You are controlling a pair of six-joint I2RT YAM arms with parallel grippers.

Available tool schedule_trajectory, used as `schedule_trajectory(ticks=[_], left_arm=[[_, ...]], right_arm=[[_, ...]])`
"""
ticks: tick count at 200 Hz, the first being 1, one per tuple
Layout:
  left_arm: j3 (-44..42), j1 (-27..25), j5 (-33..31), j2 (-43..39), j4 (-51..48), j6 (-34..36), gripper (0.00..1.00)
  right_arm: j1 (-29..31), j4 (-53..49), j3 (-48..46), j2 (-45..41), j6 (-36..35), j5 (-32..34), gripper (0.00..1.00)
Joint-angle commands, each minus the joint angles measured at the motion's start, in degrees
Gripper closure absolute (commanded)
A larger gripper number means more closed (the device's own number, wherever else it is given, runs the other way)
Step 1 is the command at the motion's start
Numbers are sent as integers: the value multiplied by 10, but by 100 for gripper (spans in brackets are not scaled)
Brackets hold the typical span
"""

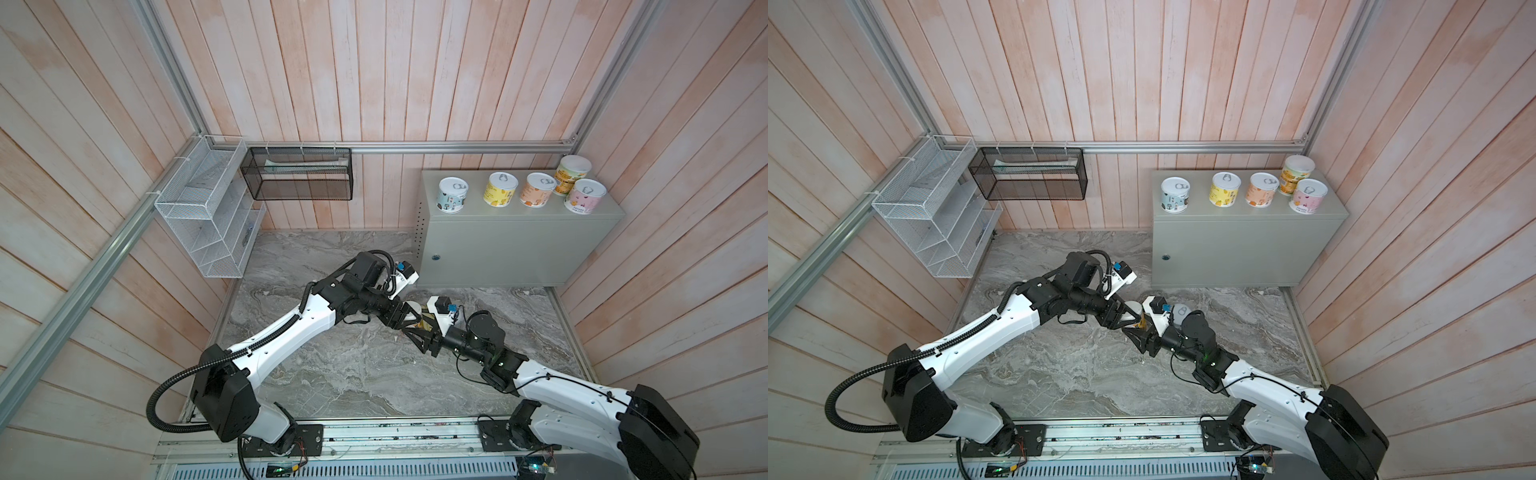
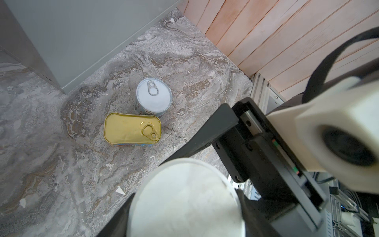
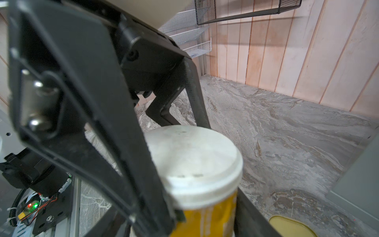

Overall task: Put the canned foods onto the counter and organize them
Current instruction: 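Open the left gripper and draw it back from the orange-fruit can, then raise the orange-fruit can onto the cabinet top with the right gripper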

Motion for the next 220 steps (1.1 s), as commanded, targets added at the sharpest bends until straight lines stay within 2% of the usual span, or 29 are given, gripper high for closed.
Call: schedule_trajectory(ticks=[1, 11, 14, 18, 62, 90, 122, 144, 158, 176, 220], left_arm=[[-13, -4, 40, -21, 39, -37, 29], [-19, -5, 38, -25, 47, -45, 16], [-21, -5, 37, -26, 50, -47, 4], [-25, -5, 35, -28, 53, -51, 0], [-39, -3, 20, -37, 63, -64, 0], [-48, 2, -15, -52, 65, -64, 0], [-75, 9, -51, -97, 112, -71, 0], [-88, 21, -50, -117, 129, -72, 0], [-99, 28, -54, -129, 141, -72, 0], [-118, 35, -62, -146, 162, -72, 0], [-173, 39, -78, -179, 226, -86, 0]], right_arm=[[-3, 40, 5, -6, 30, 60, 51], [-4, 32, 9, -11, 27, 63, 51], [-4, 31, 9, -13, 26, 65, 51], [-4, 30, 10, -15, 26, 66, 51], [-5, 12, 3, -41, 32, 107, 51], [-9, -12, 8, -58, 33, 143, 51], [-26, -88, 49, -92, 7, 154, 51], [-67, -160, 81, -136, 6, 141, 51], [-102, -177, 91, -167, 13, 112, 51], [-133, -202, 115, -192, 9, 114, 51], [-198, -266, 237, -163, -31, 124, 50]])
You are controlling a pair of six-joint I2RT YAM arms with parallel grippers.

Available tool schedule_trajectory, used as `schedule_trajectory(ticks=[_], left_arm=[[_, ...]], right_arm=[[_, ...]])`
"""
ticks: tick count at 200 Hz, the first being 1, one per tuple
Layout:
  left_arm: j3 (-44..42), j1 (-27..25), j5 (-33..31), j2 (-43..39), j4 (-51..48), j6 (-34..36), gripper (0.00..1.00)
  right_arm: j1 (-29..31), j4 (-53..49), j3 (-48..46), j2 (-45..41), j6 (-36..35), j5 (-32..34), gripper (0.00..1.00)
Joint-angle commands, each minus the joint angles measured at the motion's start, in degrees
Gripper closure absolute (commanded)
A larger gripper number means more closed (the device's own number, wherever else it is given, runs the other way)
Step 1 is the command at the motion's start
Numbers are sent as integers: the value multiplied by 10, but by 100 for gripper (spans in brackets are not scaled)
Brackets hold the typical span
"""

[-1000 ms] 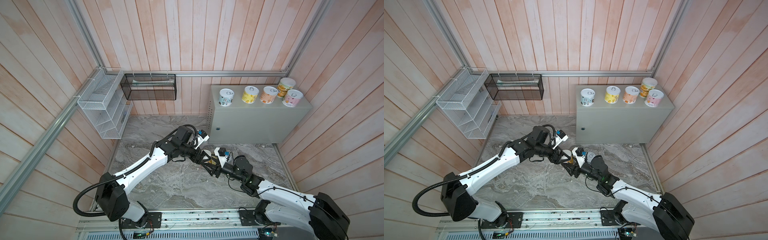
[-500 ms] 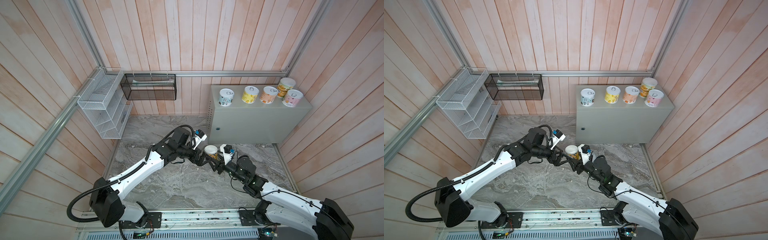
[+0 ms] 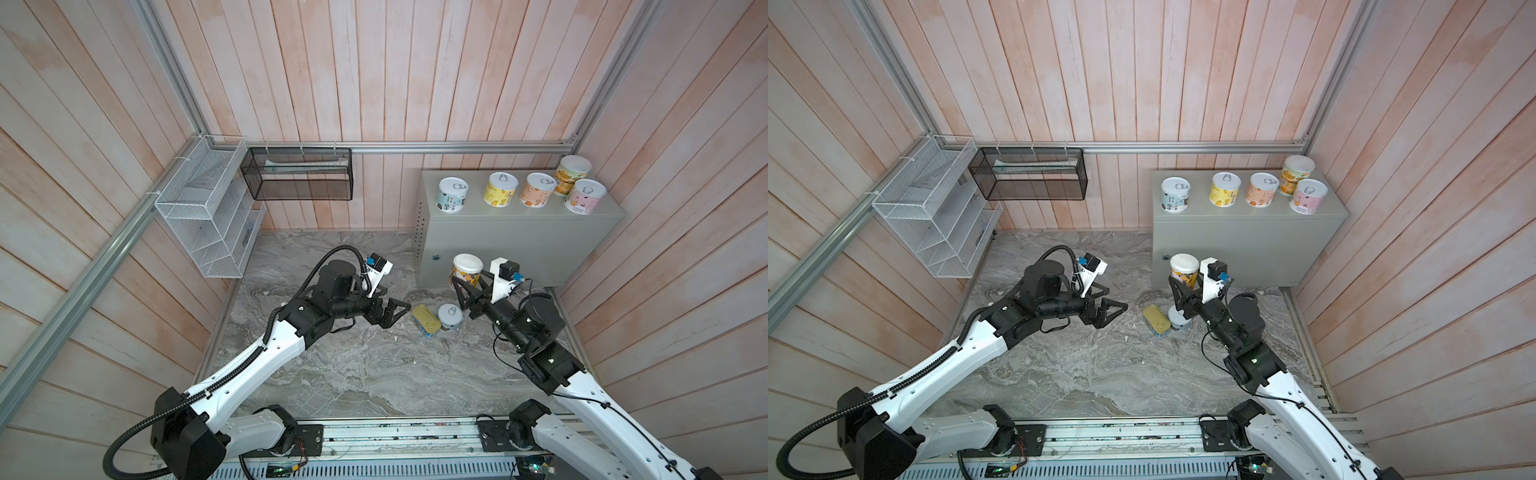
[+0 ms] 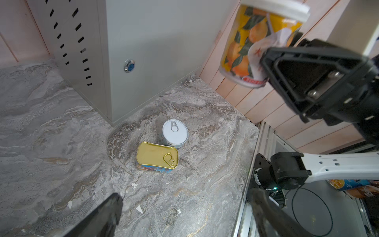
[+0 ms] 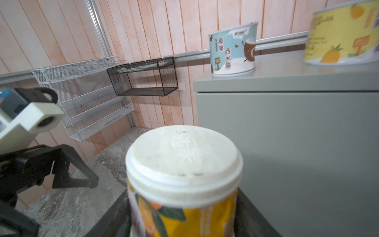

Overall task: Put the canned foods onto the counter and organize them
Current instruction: 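Raise the orange-fruit can onto the cabinet top with the right gripper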

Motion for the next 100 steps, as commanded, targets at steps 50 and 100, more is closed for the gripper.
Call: schedule_trajectory(ticks=[50, 100], left_arm=[[-61, 2, -8, -28, 88, -28, 0], [-86, 3, -5, -40, 118, -44, 0]], right_arm=[[-134, -22, 193, 97, -41, -37, 50], [-184, -3, 264, 160, -61, -43, 49]])
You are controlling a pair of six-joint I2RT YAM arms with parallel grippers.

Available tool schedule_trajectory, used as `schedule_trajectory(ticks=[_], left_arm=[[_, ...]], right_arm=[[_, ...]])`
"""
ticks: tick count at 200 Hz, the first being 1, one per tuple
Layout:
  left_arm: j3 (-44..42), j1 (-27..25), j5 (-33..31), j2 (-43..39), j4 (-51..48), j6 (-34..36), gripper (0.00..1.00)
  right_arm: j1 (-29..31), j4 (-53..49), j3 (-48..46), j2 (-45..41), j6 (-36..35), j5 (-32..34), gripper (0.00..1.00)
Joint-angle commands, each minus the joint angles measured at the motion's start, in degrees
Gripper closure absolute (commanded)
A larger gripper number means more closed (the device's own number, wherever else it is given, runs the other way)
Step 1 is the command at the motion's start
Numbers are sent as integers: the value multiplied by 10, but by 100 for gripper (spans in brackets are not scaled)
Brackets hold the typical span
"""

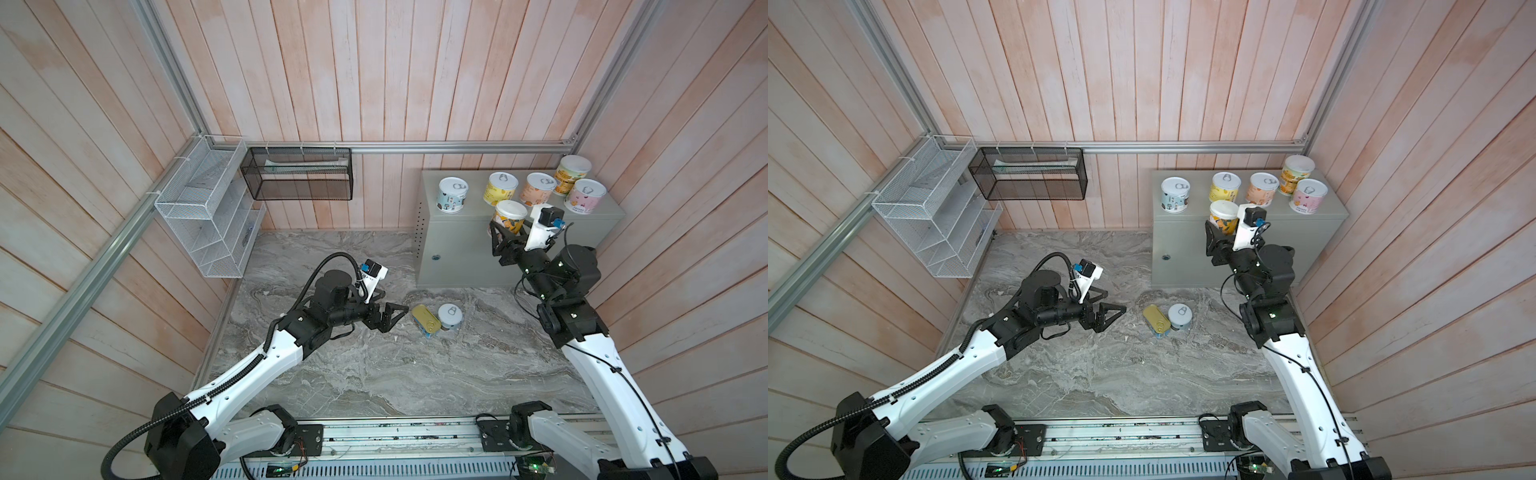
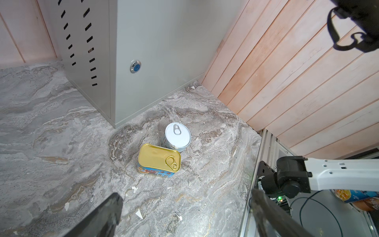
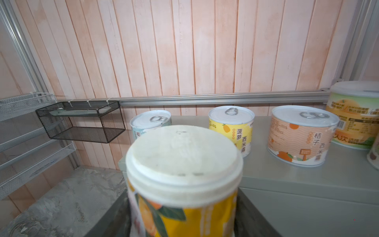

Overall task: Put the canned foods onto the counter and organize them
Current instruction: 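Raise the orange-fruit can onto the cabinet top with the right gripper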

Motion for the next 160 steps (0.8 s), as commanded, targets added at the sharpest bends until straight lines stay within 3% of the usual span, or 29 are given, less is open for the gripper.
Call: schedule_trajectory(ticks=[1, 160], left_arm=[[-14, 2, 5, -14, 34, -13, 0], [-12, 2, -12, -1, 44, -21, 0]], right_arm=[[-10, 39, 47, 16, -22, -16, 49], [-82, 70, 135, 188, -32, 8, 49]])
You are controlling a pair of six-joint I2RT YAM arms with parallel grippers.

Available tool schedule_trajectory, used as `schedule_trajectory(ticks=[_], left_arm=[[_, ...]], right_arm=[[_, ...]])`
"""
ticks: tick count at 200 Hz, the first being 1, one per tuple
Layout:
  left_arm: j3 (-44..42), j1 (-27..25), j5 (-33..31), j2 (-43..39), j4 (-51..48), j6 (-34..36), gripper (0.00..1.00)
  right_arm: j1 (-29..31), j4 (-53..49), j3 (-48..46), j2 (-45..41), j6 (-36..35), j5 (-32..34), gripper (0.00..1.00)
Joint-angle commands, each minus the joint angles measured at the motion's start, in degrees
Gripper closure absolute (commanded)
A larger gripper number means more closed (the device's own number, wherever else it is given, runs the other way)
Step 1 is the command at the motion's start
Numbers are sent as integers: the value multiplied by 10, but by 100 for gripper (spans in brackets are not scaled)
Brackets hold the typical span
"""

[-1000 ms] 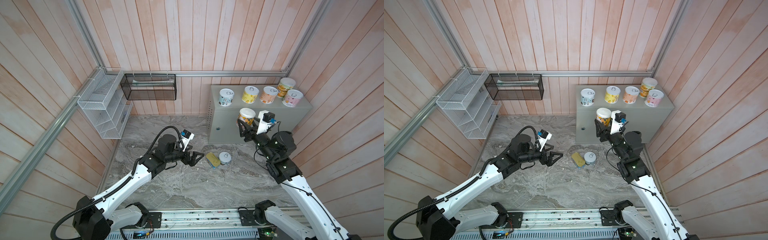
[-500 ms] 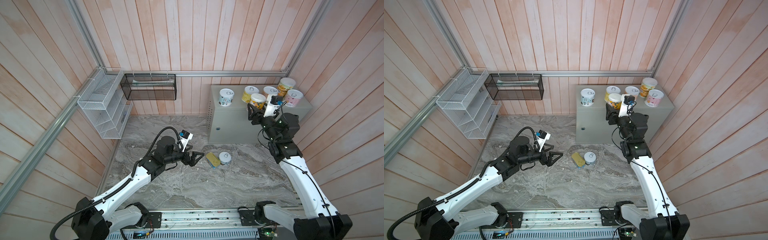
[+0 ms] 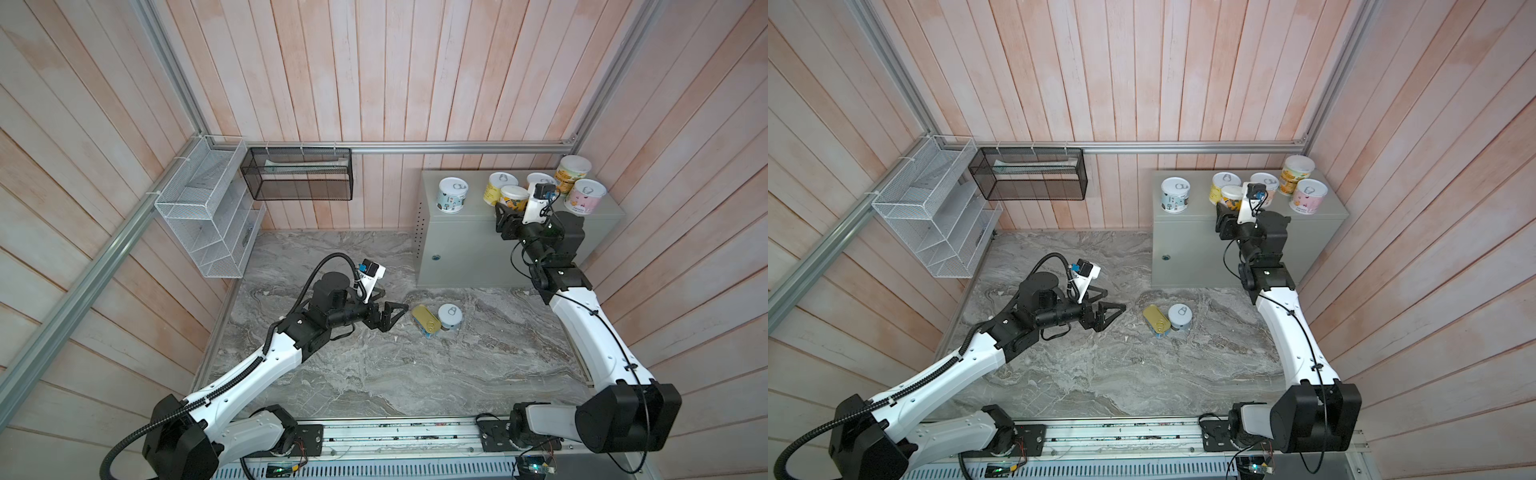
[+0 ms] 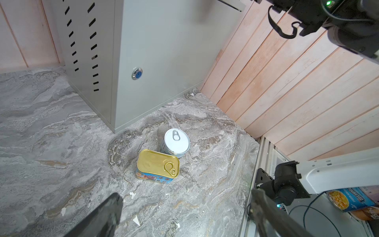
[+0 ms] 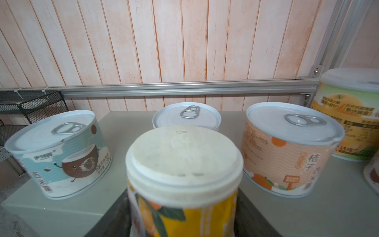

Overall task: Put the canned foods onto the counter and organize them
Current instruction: 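Raise the orange-fruit can onto the cabinet top with the right gripper, then open the right gripper to release the orange-fruit can among the cans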

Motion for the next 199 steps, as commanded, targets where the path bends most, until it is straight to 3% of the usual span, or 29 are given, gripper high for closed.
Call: schedule_trajectory(ticks=[1, 154, 169, 187, 199], left_arm=[[-3, 2, -7, 3, 13, -4, 0], [-20, 3, 3, 17, 33, -31, 0], [-24, 2, 7, 18, 37, -34, 0], [-25, 2, 7, 19, 39, -36, 0], [-26, 2, 8, 20, 41, -36, 0]], right_arm=[[-6, 53, 30, 8, -10, 13, 49], [-14, 64, 49, 88, -26, 12, 44], [-14, 61, 46, 84, -24, 4, 36], [-14, 68, 29, 66, -21, -19, 17], [-14, 76, 14, 48, -15, -22, 10]])
